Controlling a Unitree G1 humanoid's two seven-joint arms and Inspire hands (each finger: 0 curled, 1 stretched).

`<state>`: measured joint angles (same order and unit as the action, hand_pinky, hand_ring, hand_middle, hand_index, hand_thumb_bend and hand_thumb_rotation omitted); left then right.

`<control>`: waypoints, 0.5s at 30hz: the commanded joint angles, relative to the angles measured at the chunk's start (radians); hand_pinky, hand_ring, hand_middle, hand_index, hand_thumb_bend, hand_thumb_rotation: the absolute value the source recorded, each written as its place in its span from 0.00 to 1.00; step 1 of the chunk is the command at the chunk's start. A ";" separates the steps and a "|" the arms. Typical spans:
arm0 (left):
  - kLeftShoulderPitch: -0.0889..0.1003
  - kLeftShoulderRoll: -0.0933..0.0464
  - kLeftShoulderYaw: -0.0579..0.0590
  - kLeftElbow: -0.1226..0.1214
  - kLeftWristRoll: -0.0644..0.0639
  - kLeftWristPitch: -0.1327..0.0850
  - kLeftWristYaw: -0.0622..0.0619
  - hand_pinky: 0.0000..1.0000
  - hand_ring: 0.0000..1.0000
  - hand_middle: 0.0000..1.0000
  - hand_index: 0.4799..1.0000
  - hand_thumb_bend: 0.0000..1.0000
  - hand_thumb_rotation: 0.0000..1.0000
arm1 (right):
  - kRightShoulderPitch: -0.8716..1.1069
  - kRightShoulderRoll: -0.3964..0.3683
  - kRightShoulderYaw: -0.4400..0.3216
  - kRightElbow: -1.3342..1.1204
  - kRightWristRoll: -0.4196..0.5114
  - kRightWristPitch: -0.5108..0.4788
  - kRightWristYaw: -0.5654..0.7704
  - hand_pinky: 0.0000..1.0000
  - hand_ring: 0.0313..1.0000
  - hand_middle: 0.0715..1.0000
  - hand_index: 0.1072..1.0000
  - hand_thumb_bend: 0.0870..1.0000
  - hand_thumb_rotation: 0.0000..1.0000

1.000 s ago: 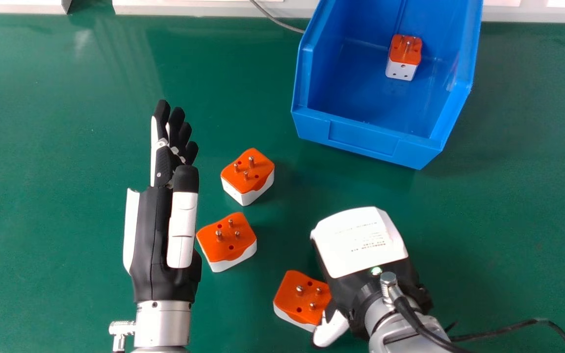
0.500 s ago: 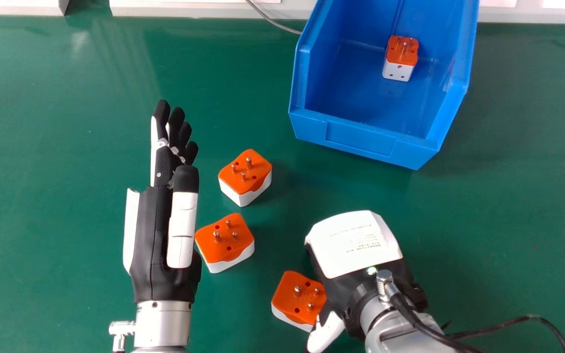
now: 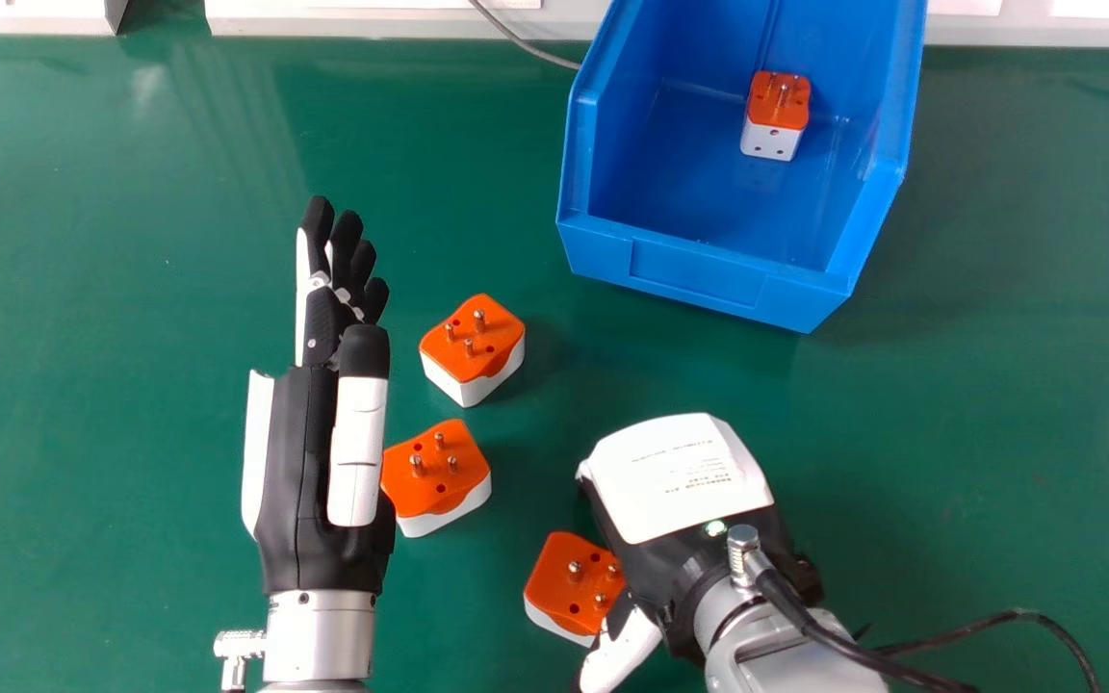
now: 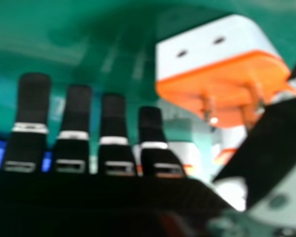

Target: Pick all objects and put in blue box

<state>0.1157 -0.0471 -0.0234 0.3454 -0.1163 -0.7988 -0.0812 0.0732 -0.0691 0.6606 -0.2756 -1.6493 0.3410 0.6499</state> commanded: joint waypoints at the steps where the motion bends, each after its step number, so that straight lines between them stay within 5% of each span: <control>1: -0.008 -0.030 -0.008 -0.020 0.015 -0.010 0.005 1.00 1.00 1.00 1.00 0.80 0.92 | 0.001 0.037 0.036 0.027 0.064 -0.025 -0.026 0.52 0.71 0.78 0.79 0.92 0.46; 15: -0.028 -0.030 -0.009 -0.008 0.022 -0.012 0.018 1.00 1.00 1.00 1.00 0.81 0.91 | -0.009 0.037 0.057 0.083 0.151 -0.028 -0.178 0.42 0.57 0.66 0.73 0.89 0.40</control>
<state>0.0999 -0.0471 -0.0236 0.3457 -0.1110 -0.7984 -0.0632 0.0547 -0.0536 0.6717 -0.1985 -1.5350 0.3409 0.4800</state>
